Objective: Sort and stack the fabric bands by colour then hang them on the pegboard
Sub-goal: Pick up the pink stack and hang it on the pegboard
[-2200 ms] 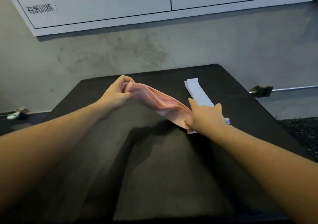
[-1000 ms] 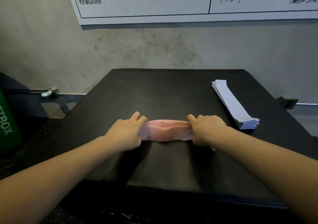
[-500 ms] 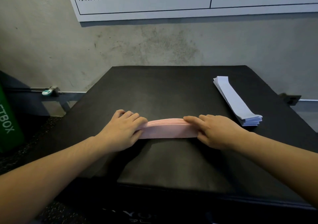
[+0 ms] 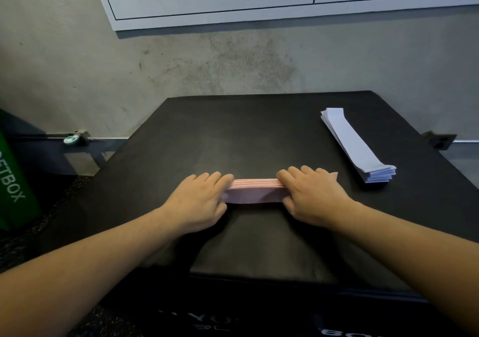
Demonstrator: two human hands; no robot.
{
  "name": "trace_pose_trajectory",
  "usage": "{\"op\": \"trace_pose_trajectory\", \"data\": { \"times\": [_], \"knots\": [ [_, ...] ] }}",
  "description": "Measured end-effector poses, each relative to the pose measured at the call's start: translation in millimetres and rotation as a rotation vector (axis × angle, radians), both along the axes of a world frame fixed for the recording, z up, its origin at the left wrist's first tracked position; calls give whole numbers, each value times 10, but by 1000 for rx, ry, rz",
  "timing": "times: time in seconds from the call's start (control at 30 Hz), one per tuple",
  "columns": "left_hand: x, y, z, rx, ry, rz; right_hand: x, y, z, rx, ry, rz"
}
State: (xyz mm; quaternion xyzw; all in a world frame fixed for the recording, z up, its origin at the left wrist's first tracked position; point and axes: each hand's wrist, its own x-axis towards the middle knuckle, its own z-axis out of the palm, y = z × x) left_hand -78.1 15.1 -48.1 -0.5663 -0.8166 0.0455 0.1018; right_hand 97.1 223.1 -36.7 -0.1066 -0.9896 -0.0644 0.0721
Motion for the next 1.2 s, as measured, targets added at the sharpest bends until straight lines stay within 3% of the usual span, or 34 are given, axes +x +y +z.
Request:
{"op": "trace_pose_trajectory", "data": {
  "times": [0.3,0.6,0.93,1.2],
  "knots": [
    [-96,69,133,-45,-150,43,81,233,13,15,-37,-30],
    [38,-125,399,-108,-249,119,152,169,120,-42,-71,78],
    [483,-1544,1176,7,-328,331,-136,-656,755,-214,-29,389],
    [1062,-2929,1329,137,-316,632,-523,-1894,941,-300,26,608]
  ]
}}
